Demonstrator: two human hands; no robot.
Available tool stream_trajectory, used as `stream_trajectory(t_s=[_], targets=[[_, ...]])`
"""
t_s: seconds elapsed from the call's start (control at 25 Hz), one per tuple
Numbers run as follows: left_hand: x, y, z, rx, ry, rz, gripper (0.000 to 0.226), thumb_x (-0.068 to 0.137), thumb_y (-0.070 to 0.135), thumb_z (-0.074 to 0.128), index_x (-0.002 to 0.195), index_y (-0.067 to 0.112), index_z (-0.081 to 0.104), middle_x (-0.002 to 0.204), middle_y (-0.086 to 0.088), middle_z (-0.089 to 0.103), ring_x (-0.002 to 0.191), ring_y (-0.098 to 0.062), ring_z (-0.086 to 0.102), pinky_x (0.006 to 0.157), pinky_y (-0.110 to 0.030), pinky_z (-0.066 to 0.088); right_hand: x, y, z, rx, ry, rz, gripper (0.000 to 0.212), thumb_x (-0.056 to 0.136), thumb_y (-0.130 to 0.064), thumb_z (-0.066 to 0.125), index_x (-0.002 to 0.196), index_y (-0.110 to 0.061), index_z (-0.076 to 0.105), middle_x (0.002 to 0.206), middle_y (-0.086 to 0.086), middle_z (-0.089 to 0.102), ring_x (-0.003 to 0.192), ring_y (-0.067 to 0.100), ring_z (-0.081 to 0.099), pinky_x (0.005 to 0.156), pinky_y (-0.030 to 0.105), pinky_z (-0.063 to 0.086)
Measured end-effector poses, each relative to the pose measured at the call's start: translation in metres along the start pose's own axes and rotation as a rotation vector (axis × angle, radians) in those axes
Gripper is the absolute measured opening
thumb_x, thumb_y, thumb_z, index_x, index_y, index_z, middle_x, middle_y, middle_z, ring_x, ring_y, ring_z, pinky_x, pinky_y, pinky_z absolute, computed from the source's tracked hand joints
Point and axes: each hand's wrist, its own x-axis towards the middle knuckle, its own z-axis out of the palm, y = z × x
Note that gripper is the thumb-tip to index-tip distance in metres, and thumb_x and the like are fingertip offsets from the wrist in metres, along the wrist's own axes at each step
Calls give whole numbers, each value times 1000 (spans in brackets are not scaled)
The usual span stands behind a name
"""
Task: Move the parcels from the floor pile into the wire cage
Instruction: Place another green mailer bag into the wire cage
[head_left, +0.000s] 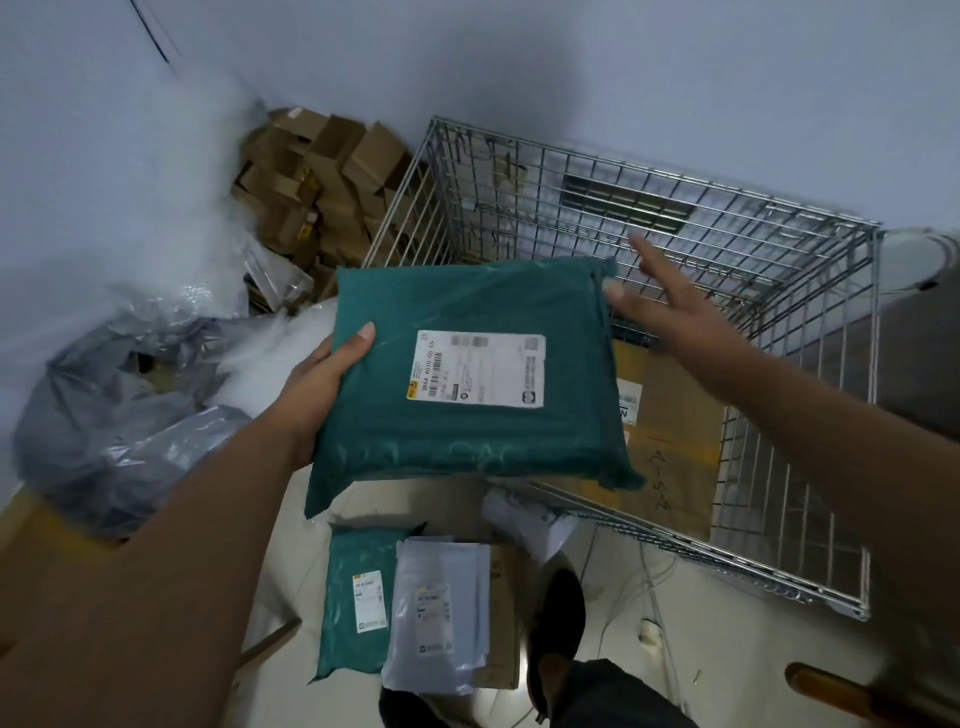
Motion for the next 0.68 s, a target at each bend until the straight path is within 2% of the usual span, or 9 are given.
stream_trajectory(t_s=[0.04, 0.16, 0.28, 0.32, 0.4, 0.44, 0.52, 0.6, 0.68], targets=[[0, -3, -1, -15, 14, -1, 59, 78, 63, 77, 128, 34, 66, 117, -6, 75, 104, -32, 73, 94, -54, 56, -10, 10, 9, 58, -68, 23, 79, 86, -67, 66, 148, -67, 19, 167, -9, 19, 145, 33, 36, 105, 66, 43], [-1, -8, 1, -15, -1, 9, 57, 81, 63, 74, 129, 34, 65, 115, -6, 76, 103, -31, 74, 92, -52, 58, -29, 23, 39, 183, -194, 76, 101, 81, -48, 81, 148, -70, 9, 151, -18, 37, 129, 20, 57, 94, 52, 58], [-3, -9, 4, 0, -55, 69, 55, 84, 58, 74, 132, 33, 61, 118, -4, 75, 103, -29, 74, 92, -51, 58, -36, 31, 60, 79, -117, -2, 121, 74, -48, 89, 148, -69, -4, 156, -19, 34, 132, 7, 52, 103, 40, 54], [-4, -10, 3, 13, -96, 111, 57, 84, 53, 76, 134, 32, 59, 120, -5, 74, 104, -29, 74, 93, -52, 58, -41, 31, 65, 72, -83, -4, 121, 76, -45, 88, 148, -68, -7, 153, -23, 34, 126, -2, 52, 99, 29, 55], [-4, -11, -3, 61, -163, 212, 70, 78, 46, 85, 139, 31, 54, 124, -3, 72, 108, -29, 72, 95, -53, 56, -53, 34, 75, 90, 6, -9, 117, 82, -37, 83, 150, -64, -8, 137, -35, 36, 110, -16, 50, 81, 8, 53], [-5, -11, -6, 112, -176, 275, 79, 73, 47, 88, 142, 33, 50, 128, 0, 70, 111, -25, 71, 97, -51, 56, -57, 35, 79, 102, 56, -34, 115, 83, -35, 82, 151, -64, -7, 132, -38, 36, 108, -17, 49, 76, 7, 52], [0, -8, -8, 326, -138, 425, 92, 71, 56, 87, 149, 40, 39, 139, 9, 61, 121, -15, 63, 102, -42, 52, -60, 36, 86, 125, 108, -83, 111, 84, -34, 81, 150, -66, -2, 138, -32, 38, 116, -9, 52, 80, 16, 57], [12, 3, -4, 554, -39, 544, 92, 77, 68, 75, 154, 43, 30, 148, 11, 51, 129, -13, 53, 107, -36, 44, -52, 34, 90, 155, 114, -95, 105, 87, -33, 79, 149, -69, 2, 148, -20, 36, 123, 2, 53, 90, 32, 60], [29, 20, 6, 697, 25, 624, 85, 86, 68, 65, 157, 41, 25, 151, 6, 49, 131, -15, 49, 105, -31, 39, -32, 36, 88, 167, 139, -88, 102, 88, -33, 78, 151, -65, 5, 148, -16, 34, 122, 5, 54, 95, 38, 59]])
